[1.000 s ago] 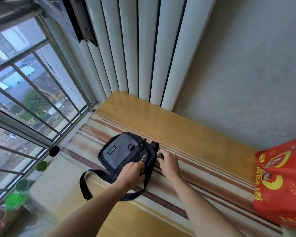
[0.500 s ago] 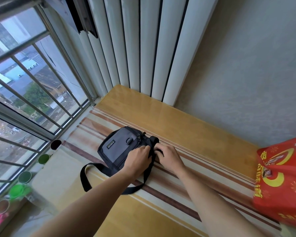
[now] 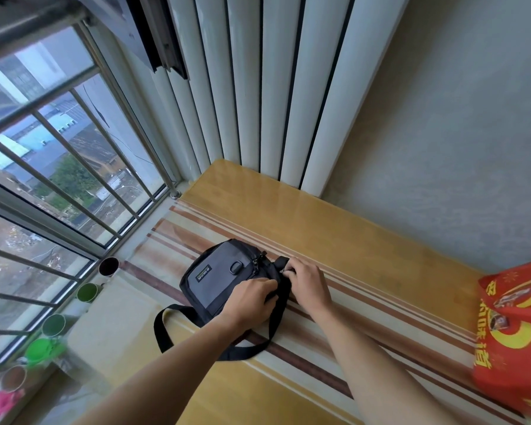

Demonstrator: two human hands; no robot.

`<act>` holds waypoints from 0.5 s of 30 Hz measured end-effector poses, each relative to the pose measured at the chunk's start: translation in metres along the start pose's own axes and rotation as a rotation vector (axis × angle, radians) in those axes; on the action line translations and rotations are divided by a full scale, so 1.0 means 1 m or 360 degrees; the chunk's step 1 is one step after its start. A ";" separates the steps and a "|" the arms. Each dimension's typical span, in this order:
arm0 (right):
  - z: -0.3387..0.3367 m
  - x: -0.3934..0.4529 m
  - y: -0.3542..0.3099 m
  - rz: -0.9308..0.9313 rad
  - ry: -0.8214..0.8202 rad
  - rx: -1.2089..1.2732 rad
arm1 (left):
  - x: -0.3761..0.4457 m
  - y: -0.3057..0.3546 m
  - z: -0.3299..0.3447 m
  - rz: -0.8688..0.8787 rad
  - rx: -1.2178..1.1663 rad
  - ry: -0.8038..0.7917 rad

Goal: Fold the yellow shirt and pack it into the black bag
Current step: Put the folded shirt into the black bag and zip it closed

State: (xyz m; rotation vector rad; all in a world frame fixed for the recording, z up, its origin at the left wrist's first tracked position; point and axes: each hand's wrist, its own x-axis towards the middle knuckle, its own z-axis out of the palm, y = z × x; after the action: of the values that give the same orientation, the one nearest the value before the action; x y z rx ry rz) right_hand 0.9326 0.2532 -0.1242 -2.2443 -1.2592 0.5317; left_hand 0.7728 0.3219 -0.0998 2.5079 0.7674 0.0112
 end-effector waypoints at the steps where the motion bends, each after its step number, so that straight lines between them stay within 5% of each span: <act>1: 0.002 0.001 -0.002 0.0004 0.0003 -0.0013 | 0.000 -0.002 -0.001 0.0010 -0.0008 -0.0008; 8: 0.015 0.009 -0.010 0.0106 -0.0042 -0.0014 | -0.002 -0.011 -0.007 0.0060 0.0120 0.0003; 12: 0.005 0.003 -0.013 0.0126 0.0045 -0.0083 | -0.002 -0.019 -0.007 -0.0174 0.0098 0.0234; 15: 0.000 -0.006 -0.012 0.0411 -0.0009 -0.0079 | -0.007 -0.035 -0.007 -0.0391 0.0176 0.0232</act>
State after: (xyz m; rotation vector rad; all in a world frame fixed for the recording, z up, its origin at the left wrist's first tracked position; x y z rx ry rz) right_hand 0.9216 0.2527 -0.1164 -2.4651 -1.0001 0.6064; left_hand 0.7480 0.3463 -0.1097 2.5185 1.1607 0.0684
